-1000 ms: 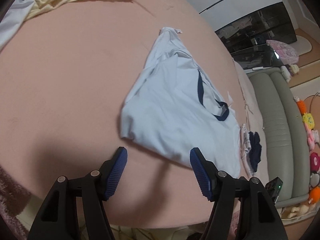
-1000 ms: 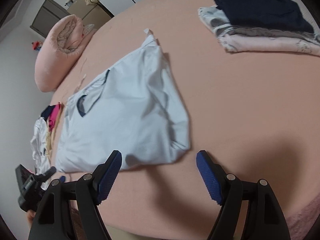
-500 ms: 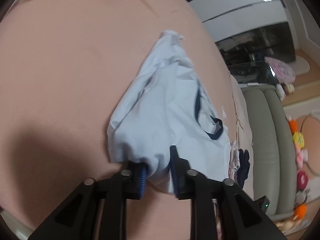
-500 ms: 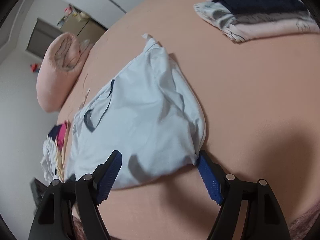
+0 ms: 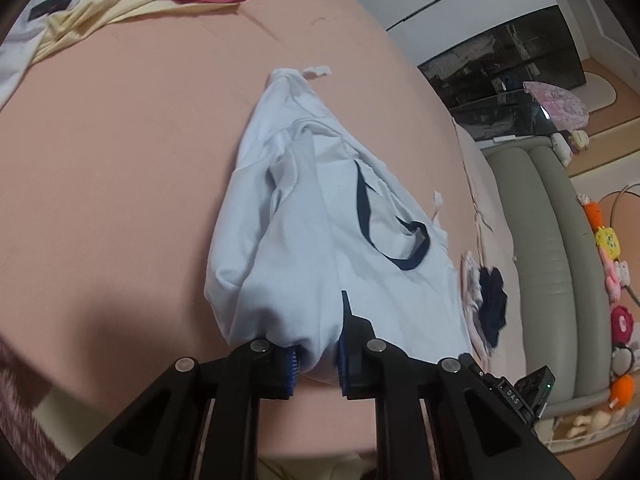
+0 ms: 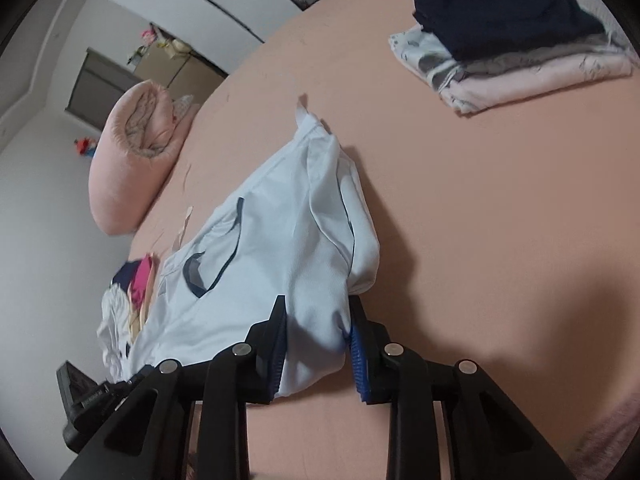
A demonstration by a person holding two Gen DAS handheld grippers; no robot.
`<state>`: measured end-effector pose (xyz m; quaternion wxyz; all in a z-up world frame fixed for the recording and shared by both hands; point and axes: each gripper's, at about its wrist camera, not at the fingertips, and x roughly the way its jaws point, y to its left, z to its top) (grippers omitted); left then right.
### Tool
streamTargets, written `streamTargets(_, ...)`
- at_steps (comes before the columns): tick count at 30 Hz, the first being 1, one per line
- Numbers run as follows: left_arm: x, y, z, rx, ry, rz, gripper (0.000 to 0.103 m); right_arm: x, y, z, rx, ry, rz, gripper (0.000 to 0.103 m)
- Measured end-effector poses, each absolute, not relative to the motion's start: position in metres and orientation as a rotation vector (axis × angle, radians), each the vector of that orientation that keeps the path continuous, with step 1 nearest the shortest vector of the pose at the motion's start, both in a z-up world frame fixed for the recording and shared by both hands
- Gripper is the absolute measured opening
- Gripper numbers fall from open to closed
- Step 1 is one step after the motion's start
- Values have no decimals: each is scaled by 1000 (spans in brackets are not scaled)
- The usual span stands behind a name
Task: Fold clothes
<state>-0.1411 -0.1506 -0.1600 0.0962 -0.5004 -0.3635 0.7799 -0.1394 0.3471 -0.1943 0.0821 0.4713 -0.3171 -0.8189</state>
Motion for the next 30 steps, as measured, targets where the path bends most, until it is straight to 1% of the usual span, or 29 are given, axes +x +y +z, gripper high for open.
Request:
streamTargets(5, -111, -156, -160, -1529, -1106, 2266, 13, -112, 356, -182, 1402, -976, -2396, 26)
streamTargets(9, -111, -158, -171, -1555, -1149, 2225, 13, -121, 348, -195, 1466, -916, -2371, 27)
streamTargets(11, -116, -157, -176, -1568, -1142, 2215, 13, -135, 346, -213, 1567, -911, -2318, 32)
streamTargets(12, -118, -157, -178, -1580, -1140, 2220, 13, -141, 344, -224, 1600, -891, -2304, 40)
streamTargets(14, -118, -157, -187, -1615, -1136, 2207, 14, -145, 341, -235, 1600, -852, -2290, 42)
streamTargets(16, -116, -161, -193, -1623, -1139, 2189, 14, -142, 338, -229, 1578, -825, -2302, 43)
streamTargets(17, -113, -164, -190, -1593, -1154, 2190, 14, -140, 337, -224, 1564, -811, -2312, 41)
streamTargets(18, -110, -166, -187, -1562, -1169, 2188, 14, -137, 336, -220, 1544, -824, -2303, 29)
streamTargets(19, -108, -168, -182, -1533, -1184, 2180, 14, -135, 336, -215, 1524, -839, -2293, 23)
streamTargets(22, -109, -171, -169, -1486, -1230, 2147, 14, -135, 342, -201, 1472, -973, -2244, 22)
streamTargets(26, -120, -184, -164, -1452, -1454, 2037, 14, -158, 346, -192, 1445, -1150, -2130, 22)
streamTargets(28, -130, -189, -161, -1442, -1540, 1987, 14, -174, 347, -190, 1449, -1233, -2080, 22)
streamTargets(30, -145, -192, -157, -1438, -1589, 1960, 14, -190, 349, -188, 1452, -1314, -2028, 22)
